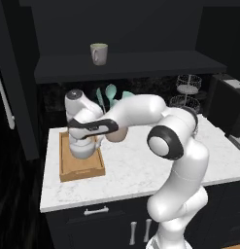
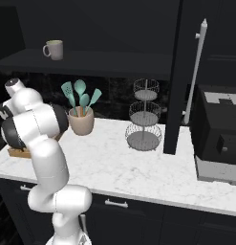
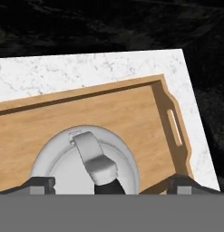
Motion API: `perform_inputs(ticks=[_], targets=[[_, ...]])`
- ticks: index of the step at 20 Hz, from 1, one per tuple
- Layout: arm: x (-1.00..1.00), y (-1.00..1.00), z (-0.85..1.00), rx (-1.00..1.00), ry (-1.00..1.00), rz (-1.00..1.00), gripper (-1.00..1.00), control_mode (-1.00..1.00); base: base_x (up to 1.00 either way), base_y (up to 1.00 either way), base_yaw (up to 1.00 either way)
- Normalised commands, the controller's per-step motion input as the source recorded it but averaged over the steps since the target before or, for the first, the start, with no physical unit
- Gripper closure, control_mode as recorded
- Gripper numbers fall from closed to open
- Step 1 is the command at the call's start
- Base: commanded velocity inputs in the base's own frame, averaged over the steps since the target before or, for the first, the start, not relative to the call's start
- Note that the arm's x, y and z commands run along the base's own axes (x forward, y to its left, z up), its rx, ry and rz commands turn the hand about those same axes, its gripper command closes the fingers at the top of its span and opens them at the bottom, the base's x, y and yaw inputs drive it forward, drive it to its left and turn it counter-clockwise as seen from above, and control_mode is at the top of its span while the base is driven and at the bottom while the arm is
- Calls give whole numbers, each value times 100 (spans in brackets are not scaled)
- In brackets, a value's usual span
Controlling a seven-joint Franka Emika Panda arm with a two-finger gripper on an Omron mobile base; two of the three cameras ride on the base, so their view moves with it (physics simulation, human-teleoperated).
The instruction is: Pick the kettle from the counter and place it on the tray. Then pick the mug from the cabinet and place it on the tray. Then close the cabinet doors.
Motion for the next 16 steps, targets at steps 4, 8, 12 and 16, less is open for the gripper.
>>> perform_inputs(ticks=[4, 8, 12, 16], targets=[[-28, -17, 6, 6, -22, -2, -100, -100, 0, 0, 0], [-22, -22, 18, 11, -27, -2, -100, -100, 0, 0, 0], [-78, -39, 59, 13, -11, -4, -100, -100, 0, 0, 0], [-95, -24, 99, 18, -1, -4, -100, -100, 0, 0, 0]])
